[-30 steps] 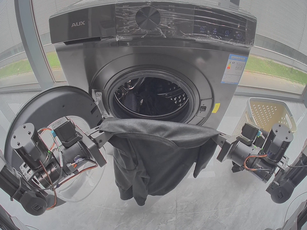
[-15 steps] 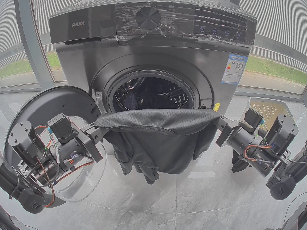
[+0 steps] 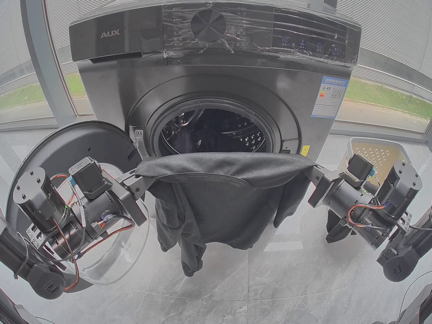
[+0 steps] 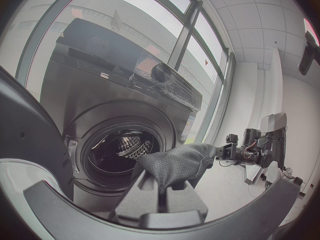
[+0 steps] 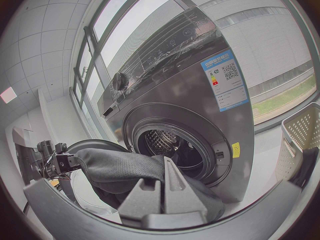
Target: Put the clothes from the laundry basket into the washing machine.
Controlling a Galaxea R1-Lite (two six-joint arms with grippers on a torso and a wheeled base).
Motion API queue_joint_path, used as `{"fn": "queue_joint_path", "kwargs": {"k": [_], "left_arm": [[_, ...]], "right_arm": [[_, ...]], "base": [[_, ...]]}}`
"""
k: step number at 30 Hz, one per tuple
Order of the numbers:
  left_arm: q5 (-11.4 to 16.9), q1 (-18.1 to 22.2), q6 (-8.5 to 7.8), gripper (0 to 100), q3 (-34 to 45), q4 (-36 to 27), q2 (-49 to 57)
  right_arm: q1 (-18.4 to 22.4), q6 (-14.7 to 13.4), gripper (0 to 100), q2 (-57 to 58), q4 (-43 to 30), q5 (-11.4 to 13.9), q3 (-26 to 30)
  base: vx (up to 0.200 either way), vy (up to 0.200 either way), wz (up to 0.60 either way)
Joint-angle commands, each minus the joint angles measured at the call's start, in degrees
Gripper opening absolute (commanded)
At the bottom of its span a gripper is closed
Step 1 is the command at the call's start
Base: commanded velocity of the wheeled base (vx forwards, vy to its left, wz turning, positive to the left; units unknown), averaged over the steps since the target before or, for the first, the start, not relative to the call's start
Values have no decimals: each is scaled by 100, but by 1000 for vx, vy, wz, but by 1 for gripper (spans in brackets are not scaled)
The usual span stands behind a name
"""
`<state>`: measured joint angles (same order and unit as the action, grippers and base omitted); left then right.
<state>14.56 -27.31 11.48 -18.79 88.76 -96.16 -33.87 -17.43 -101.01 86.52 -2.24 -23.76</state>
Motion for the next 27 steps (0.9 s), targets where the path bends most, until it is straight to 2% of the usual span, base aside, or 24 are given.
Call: {"fn": "queue_joint_path", "kwargs": {"k": [1,5,6,8,9,13,16,18,21,24,27], "left_arm": [[-5,-11,3,0,-29,1,-61],[-49,-178,-41,0,-90,1,-289],[-84,-214,-67,0,-143,10,-377],[-111,-231,-85,0,-248,10,-491],[-120,-249,-94,0,-275,10,-535],[-216,-302,-102,0,-327,10,-676],[-313,-328,-94,0,-398,10,-676],[-322,-328,-94,0,-468,10,-658],[-322,-345,-94,0,-451,10,-650],[-331,-425,-94,0,-451,10,-650],[-418,-486,-94,0,-468,10,-658]], "right_arm": [[-32,12,0,2,6,22,144],[-252,170,0,11,-100,49,653],[-314,258,0,11,-135,119,785],[-410,258,0,-24,-135,312,864],[-463,267,100,-33,-135,356,899],[-744,223,100,-138,-56,374,1181],[-779,311,100,-261,-47,435,1866],[-779,372,100,-314,-38,541,2033],[-771,416,100,-709,-12,743,1998],[-832,460,100,-1052,155,760,1972],[-1070,495,100,-1351,208,752,1980]], "base": [[0,0,0],[0,0,0],[0,0,0],[0,0,0],[0,0,0],[0,0,0],[0,0,0],[0,0,0],[0,0,0],[0,0,0],[0,0,0]]}}
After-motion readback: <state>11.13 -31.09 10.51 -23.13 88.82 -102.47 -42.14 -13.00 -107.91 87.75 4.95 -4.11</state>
